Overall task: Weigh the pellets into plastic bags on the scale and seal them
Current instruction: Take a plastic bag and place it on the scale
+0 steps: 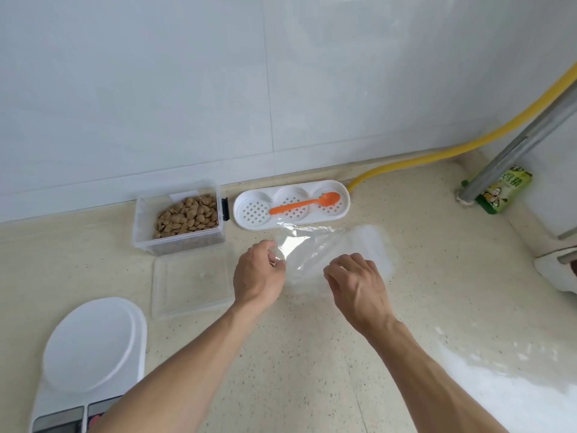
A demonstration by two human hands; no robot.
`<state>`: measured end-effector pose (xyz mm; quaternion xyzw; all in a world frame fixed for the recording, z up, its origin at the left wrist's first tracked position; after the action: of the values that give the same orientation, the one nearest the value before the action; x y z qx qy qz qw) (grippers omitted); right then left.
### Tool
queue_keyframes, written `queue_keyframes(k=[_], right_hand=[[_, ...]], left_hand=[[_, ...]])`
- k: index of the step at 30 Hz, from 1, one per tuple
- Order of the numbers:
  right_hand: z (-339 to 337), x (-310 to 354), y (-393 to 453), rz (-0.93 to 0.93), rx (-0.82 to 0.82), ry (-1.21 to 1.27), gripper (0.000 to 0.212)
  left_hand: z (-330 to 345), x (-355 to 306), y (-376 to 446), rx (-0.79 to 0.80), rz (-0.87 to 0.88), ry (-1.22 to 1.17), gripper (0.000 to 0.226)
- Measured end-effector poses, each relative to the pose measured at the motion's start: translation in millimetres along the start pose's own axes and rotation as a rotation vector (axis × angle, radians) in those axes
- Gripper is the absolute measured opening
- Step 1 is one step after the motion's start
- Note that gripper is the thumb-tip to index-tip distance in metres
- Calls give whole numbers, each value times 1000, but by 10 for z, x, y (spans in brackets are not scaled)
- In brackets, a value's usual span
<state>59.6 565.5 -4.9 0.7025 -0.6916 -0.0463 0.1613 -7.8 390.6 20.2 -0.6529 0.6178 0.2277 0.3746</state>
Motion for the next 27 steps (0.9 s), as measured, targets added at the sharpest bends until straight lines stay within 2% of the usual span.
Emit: queue_keyframes(k=[3, 7, 11, 16, 19, 22, 27], right_hand=[[-103, 117, 31, -3, -43, 30, 8], [-240, 311, 73, -12, -62, 11, 9], [-288, 469, 2, 36, 24, -66, 18], [-319, 576, -110, 186, 48, -46, 19], [-349, 687, -69, 232, 86, -4, 34], [-370, 936, 50, 339, 207, 128, 52], [-278, 1550, 192, 592, 343, 610, 68]], left_hand=[[-145, -29, -49, 11, 11, -110, 5], [-404, -14, -88, 117, -81, -328, 10], [-607, 114, -146, 247, -176, -420, 4], [-730, 271, -258, 258, -201, -474, 14], [-930, 387, -339, 270, -155, -501, 22], [-1241, 577, -409, 323, -124, -544, 25], [-1885, 955, -461, 408, -172, -670, 21]])
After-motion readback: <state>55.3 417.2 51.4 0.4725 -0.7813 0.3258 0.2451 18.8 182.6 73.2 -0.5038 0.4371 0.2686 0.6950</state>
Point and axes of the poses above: each hand's wrist, its own y-axis towards the middle knuckle, its own z-axis out of the palm, x = y × z, the point moved 2 cm from there along y, towards the middle knuckle, and after that the axes turned 8 degrees about -y, right-handed, at the moved point
